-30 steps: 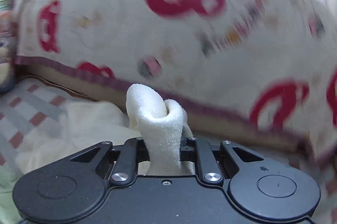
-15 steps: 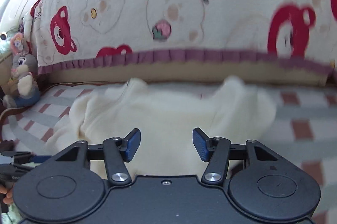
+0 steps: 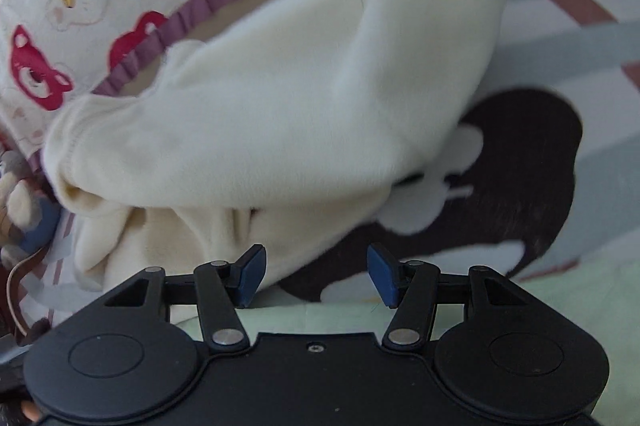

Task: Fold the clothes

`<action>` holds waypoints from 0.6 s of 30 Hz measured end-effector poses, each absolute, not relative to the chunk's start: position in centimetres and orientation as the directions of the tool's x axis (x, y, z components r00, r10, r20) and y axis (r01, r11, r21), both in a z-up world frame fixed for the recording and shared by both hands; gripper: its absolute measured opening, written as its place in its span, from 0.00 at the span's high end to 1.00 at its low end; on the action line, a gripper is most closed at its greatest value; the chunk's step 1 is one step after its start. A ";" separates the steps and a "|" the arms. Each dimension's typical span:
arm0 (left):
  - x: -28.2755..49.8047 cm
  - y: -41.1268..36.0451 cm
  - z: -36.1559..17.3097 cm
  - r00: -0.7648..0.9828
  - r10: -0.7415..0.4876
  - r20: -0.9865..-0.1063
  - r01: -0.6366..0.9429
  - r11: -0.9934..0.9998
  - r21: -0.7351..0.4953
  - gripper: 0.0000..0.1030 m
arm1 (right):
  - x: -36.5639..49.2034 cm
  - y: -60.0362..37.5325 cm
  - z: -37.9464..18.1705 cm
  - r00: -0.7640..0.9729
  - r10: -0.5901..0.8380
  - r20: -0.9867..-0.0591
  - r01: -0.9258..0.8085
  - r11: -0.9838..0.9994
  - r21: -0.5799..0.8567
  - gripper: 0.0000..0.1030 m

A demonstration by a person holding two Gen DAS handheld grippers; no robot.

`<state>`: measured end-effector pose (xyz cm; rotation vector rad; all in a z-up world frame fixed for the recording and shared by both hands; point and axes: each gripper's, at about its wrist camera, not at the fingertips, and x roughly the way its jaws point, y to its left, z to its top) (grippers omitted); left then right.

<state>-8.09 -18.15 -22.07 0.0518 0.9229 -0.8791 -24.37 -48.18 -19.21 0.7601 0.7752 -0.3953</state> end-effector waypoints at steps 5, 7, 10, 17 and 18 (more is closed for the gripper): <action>-9.9 -19.5 -18.0 0.485 -0.555 -0.676 0.747 0.665 -0.010 0.88 | -23.5 -47.7 -21.3 0.680 -0.102 -0.726 0.633 0.582 0.511 0.34; -10.0 -19.2 -15.6 0.575 -0.547 -0.608 0.719 0.692 0.058 0.88 | -22.9 -47.6 -21.4 0.700 -0.137 -0.701 0.630 0.580 0.516 0.33; -9.4 -18.2 -12.3 0.628 -0.577 -0.523 0.690 0.723 0.030 0.88 | -21.7 -47.6 -21.9 0.737 -0.148 -0.659 0.606 0.576 0.548 0.26; -9.1 -17.4 -13.4 0.624 -0.579 -0.525 0.669 0.743 -0.024 0.88 | -18.4 -45.5 -20.4 0.752 -0.155 -0.641 0.484 0.790 0.376 0.81; -8.8 -16.8 -13.3 0.628 -0.575 -0.524 0.660 0.751 -0.032 0.88 | -18.6 -45.2 -19.3 0.760 -0.173 -0.627 0.474 0.807 0.353 0.81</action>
